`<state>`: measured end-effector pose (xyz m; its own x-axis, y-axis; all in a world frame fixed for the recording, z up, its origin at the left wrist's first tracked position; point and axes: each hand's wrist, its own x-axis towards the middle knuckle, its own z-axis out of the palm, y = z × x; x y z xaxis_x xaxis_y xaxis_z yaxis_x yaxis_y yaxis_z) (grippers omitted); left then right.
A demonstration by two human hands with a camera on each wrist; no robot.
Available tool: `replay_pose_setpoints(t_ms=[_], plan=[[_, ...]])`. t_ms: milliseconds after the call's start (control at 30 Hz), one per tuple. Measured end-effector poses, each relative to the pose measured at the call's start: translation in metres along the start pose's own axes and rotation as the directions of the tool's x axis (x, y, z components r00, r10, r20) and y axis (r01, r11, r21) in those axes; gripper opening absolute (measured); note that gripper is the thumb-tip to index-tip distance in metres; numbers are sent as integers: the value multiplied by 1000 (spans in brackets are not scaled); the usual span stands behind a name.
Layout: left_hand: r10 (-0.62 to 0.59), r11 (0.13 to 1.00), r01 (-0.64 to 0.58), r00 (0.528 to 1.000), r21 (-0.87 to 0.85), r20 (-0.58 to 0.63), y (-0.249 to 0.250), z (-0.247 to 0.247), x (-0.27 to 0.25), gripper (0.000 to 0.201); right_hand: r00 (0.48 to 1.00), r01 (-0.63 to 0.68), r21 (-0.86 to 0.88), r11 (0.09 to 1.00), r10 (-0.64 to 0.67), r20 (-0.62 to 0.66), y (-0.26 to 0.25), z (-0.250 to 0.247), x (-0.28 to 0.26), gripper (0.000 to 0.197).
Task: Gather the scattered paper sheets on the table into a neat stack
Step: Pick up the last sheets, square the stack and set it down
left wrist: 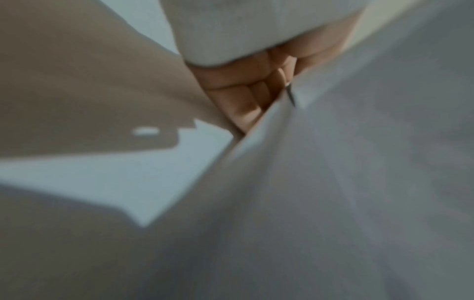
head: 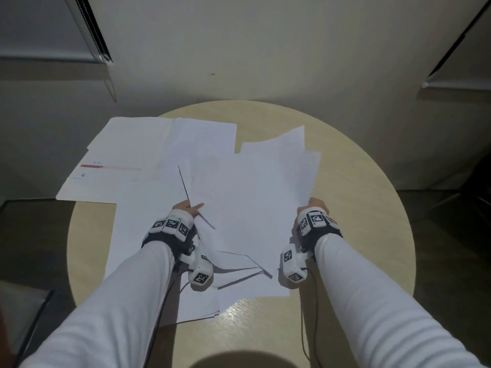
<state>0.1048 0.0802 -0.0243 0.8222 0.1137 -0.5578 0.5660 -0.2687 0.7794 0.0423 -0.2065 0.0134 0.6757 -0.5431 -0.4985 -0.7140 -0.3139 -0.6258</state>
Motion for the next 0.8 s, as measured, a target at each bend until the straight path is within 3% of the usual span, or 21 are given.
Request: replay_pose_setpoints(t_ms=[100,167,233,267,300,400,500,533,600,667,700,733,800], plan=[[-44,999,44,999,20,32,8,-2,-4,39,998,-2,-123,992,-7,-70,3,-12,7,8],[-83,995,81,996,62,31,14,-6,-5,60,997,27,-154,988,-38,-69,3,-16,9,9],[-153,987,156,986,-46,72,17,-7,-5,75,998,66,-94,993,-67,-1,4,-16,9,10],[-163,982,171,983,-84,90,22,-7,-11,69,995,98,-49,994,-97,27,8,-15,8,6],[-146,983,157,983,-99,111,23,-5,-17,63,991,122,-1,993,-122,50,10,-14,8,15],[-10,996,25,986,-89,169,29,3,-38,39,973,155,147,977,-177,149,13,-8,1,32],[47,988,-16,979,-153,200,26,6,-27,66,956,119,370,921,-207,207,16,-6,-6,31],[43,995,-25,982,-99,185,27,3,-27,72,952,96,465,880,-217,214,17,-8,-9,31],[36,999,-31,985,-37,167,25,-1,-25,67,962,63,576,815,-204,184,21,-13,-7,36],[21,995,4,969,-101,245,24,-4,-28,54,979,78,430,900,-151,138,18,-20,-4,41],[-2,995,27,964,-92,265,25,-4,-28,43,987,67,214,974,-97,131,15,-21,-1,45],[-30,998,43,970,-50,241,24,-3,-25,33,992,59,-11,998,-58,109,12,-22,2,46],[-55,998,54,982,13,180,27,0,-24,21,998,55,-217,975,-44,54,4,-26,4,38]])
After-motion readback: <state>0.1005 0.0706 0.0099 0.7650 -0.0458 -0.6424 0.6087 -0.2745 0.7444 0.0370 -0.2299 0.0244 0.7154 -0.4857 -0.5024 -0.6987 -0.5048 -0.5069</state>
